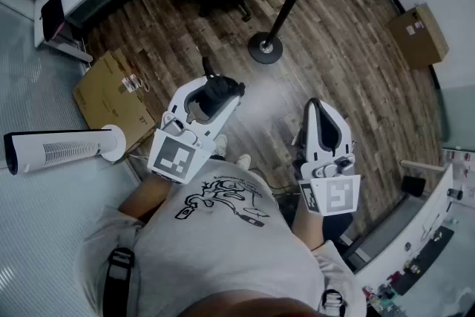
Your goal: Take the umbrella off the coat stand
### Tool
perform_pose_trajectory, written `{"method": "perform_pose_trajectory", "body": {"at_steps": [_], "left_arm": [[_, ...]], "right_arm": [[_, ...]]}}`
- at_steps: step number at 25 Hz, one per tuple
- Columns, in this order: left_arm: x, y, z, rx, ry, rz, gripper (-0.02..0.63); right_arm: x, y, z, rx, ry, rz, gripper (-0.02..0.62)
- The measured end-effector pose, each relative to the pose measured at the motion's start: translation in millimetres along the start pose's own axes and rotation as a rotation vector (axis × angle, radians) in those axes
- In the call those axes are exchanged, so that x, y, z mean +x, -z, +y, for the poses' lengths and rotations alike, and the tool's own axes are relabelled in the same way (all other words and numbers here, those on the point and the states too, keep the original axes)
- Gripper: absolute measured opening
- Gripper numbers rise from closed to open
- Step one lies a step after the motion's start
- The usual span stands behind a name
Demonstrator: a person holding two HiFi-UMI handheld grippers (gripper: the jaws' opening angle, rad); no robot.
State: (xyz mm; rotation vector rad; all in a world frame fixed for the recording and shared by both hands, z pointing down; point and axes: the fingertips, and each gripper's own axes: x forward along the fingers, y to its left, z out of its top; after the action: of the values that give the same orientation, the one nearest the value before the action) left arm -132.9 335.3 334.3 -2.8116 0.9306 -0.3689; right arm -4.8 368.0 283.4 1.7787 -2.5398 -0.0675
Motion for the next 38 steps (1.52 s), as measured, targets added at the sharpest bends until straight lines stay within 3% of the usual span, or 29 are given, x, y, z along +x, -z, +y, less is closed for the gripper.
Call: {"method": "perform_pose_trajectory", "body": {"at_steps": [17, 20, 26, 38], "left_arm": [[-36.5, 30.1, 56.0, -0.014, -0.002, 0.002, 0.189], [-36.1, 38.0, 61.8, -0.050, -0.009, 0.012, 0.189], [-19.5, 38.0, 67.6, -0.021, 0.014, 0.020, 0.189], [57.2, 28.4, 87.9, -0.004, 0.022, 0.027, 0.189]], "right_arm": [[47.0, -2.3, 46.6, 0.026, 0.005, -0.017, 0.008], [52.9, 1.1, 46.2, 0.028, 0.012, -0.007, 0.008], [64.9, 3.3, 36.2, 0.036, 0.012, -0.010, 0.008], [99.3, 23.5, -31.4, 0.093, 0.006, -0.015, 0.008]]}}
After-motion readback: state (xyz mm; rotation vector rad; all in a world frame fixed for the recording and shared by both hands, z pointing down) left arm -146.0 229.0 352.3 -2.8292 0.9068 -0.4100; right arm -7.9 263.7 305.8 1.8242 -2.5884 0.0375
